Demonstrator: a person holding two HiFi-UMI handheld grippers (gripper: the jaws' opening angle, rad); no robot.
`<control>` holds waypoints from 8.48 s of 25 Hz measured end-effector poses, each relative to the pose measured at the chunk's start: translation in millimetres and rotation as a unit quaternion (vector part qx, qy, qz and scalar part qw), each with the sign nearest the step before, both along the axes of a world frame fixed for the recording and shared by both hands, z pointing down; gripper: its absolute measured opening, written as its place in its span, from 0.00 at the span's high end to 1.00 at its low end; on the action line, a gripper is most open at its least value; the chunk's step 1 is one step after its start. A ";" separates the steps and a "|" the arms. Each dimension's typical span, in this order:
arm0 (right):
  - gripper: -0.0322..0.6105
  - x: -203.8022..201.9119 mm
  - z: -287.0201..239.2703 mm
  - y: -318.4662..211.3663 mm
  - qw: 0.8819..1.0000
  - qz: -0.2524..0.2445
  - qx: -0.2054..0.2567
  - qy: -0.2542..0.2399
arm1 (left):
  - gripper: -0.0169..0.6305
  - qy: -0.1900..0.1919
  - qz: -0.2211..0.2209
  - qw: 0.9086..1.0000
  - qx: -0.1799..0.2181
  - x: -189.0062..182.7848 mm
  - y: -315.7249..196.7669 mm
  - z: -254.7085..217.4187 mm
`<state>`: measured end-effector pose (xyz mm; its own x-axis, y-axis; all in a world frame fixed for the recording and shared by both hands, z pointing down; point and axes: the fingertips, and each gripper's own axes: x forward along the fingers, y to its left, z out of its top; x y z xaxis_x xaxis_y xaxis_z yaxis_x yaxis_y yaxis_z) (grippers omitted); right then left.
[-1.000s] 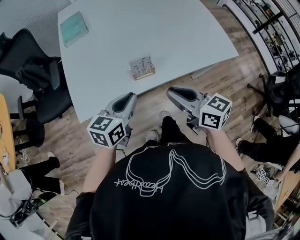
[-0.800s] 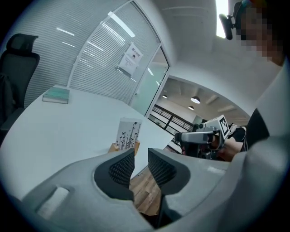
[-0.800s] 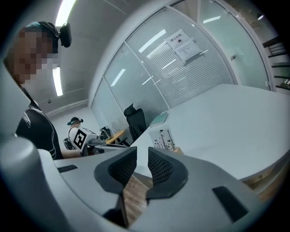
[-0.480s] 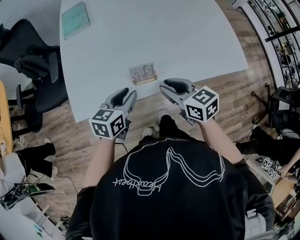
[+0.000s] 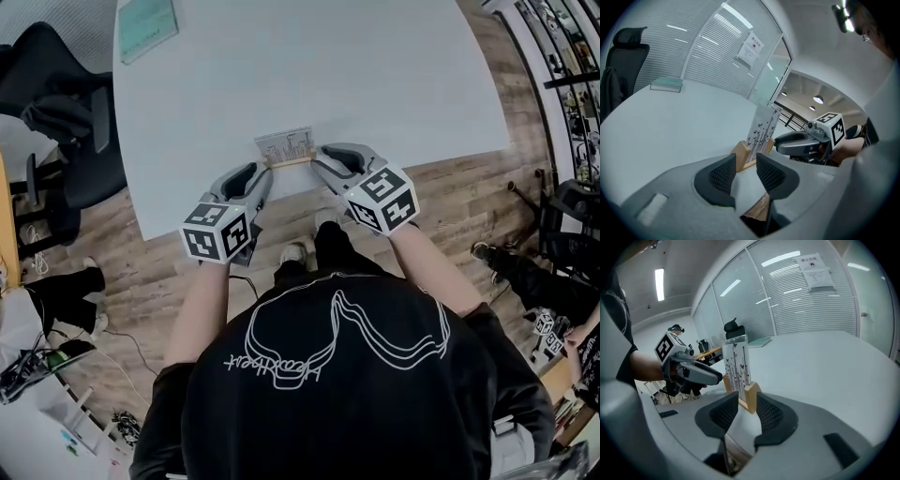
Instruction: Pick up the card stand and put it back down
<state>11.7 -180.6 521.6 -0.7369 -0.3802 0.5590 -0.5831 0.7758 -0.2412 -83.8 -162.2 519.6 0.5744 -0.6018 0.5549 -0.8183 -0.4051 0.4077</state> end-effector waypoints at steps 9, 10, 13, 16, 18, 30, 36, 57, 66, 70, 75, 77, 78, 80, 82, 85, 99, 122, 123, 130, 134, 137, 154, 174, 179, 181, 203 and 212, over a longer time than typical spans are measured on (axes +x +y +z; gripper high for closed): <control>0.77 -7.6 14.3 -8.0 1.000 -0.015 -0.009 0.005 | 0.78 0.004 -0.006 1.000 0.007 7.9 -12.1 9.9; 0.77 -9.3 15.0 -8.9 1.000 -0.018 -0.009 0.004 | 0.78 0.002 -0.007 1.000 0.006 7.2 -13.5 11.0; 0.79 -9.5 15.4 -10.2 1.000 -0.025 -0.006 0.007 | 0.80 -0.004 -0.013 1.000 0.006 6.8 -14.7 11.8; 0.79 -6.6 14.0 -11.0 1.000 -0.030 -0.004 0.007 | 0.82 -0.001 -0.023 1.000 0.007 8.9 -13.7 10.7; 0.80 -5.4 13.6 -11.4 0.999 -0.032 -0.002 0.006 | 0.82 -0.002 -0.026 1.000 0.009 10.2 -12.9 10.5; 0.81 -7.0 13.2 -19.4 0.997 -0.073 0.014 0.018 | 0.82 -0.010 -0.049 0.999 0.008 10.5 -13.9 10.8; 0.81 -10.2 7.3 -27.6 0.996 -0.089 0.021 0.017 | 0.83 -0.010 -0.073 0.997 0.019 7.9 -19.4 4.6; 0.81 -16.1 -94.9 65.8 0.994 -0.042 0.098 -0.008 | 0.83 -0.003 -0.050 0.998 0.049 0.2 70.0 -95.3; 0.81 -21.7 -150.9 122.3 0.991 -0.003 0.126 -0.038 | 0.83 0.029 -0.030 0.995 0.090 -7.8 122.7 -147.5; 0.82 -19.5 -162.3 138.4 0.988 0.013 0.151 -0.022 | 0.83 0.041 -0.022 0.995 0.090 -5.2 138.9 -153.6; 0.82 -19.0 -166.0 158.6 0.985 0.023 0.172 -0.002 | 0.83 0.033 -0.013 0.994 0.098 -5.0 155.9 -157.2; 0.82 -18.8 -164.1 163.3 0.984 0.027 0.175 0.003 | 0.83 0.032 -0.010 0.995 0.097 -4.6 160.9 -155.4; 0.82 -19.0 -161.9 166.5 0.984 0.029 0.175 0.006 | 0.83 0.032 -0.010 0.995 0.094 -4.7 164.2 -153.0; 0.82 -20.5 -158.0 172.9 0.985 0.030 0.172 0.008 | 0.83 0.034 -0.012 0.996 0.087 -6.3 170.5 -149.2; 0.82 -20.9 -159.0 175.6 0.985 0.029 0.172 0.007 | 0.83 0.032 -0.012 0.995 0.089 -6.9 172.9 -151.3; 0.82 -21.1 -161.6 179.3 0.985 0.030 0.171 0.002 | 0.83 0.028 -0.012 0.995 0.095 -7.4 176.0 -155.4; 0.82 -17.1 -159.0 188.0 0.985 0.036 0.171 -0.004 | 0.83 0.032 -0.022 0.994 0.100 -3.7 186.3 -152.2; 0.82 -0.9 -118.4 60.7 0.991 -0.006 0.131 -0.020 | 0.83 0.010 -0.056 0.996 0.066 14.0 64.4 -114.2; 0.82 -1.1 -115.5 53.5 0.991 -0.009 0.130 -0.020 | 0.83 0.009 -0.058 0.996 0.064 13.7 57.2 -111.2; 0.82 -10.4 -91.8 6.2 0.992 -0.029 0.118 -0.017 | 0.83 0.005 -0.072 0.996 0.053 5.7 13.1 -85.7; 0.82 -18.6 -70.5 -15.7 0.994 -0.040 0.103 -0.012 | 0.83 0.001 -0.078 0.996 0.039 -2.2 -7.8 -65.9; 0.82 -20.7 -54.2 -27.7 0.995 -0.043 0.092 -0.004 | 0.83 -0.002 -0.081 0.996 0.033 -3.8 -18.9 -50.5; 0.82 -28.3 3.7 -59.8 0.998 -0.033 0.044 0.026 | 0.84 -0.030 -0.084 0.996 -0.002 -11.5 -50.5 5.9; 0.75 -13.9 -13.4 -56.5 0.999 0.010 0.048 0.005 | 0.78 -0.022 -0.090 0.996 0.004 -19.0 -43.0 -3.0; 0.76 -6.9 -51.7 -38.8 0.998 0.021 0.056 -0.036 | 0.77 0.008 -0.091 0.996 0.025 -20.2 -26.2 -32.2; 0.79 -7.1 -69.1 -28.0 0.996 0.018 0.062 -0.053 | 0.77 0.017 -0.092 0.995 0.040 -22.5 -18.4 -46.7; 0.94 -26.5 -185.6 125.4 0.977 -0.039 0.076 -0.198 | 0.93 0.108 0.039 0.982 0.151 24.6 119.4 -185.9; 0.94 -22.7 -188.7 146.9 0.979 -0.025 0.087 -0.185 | 0.95 0.092 0.039 0.982 0.160 30.1 142.2 -194.5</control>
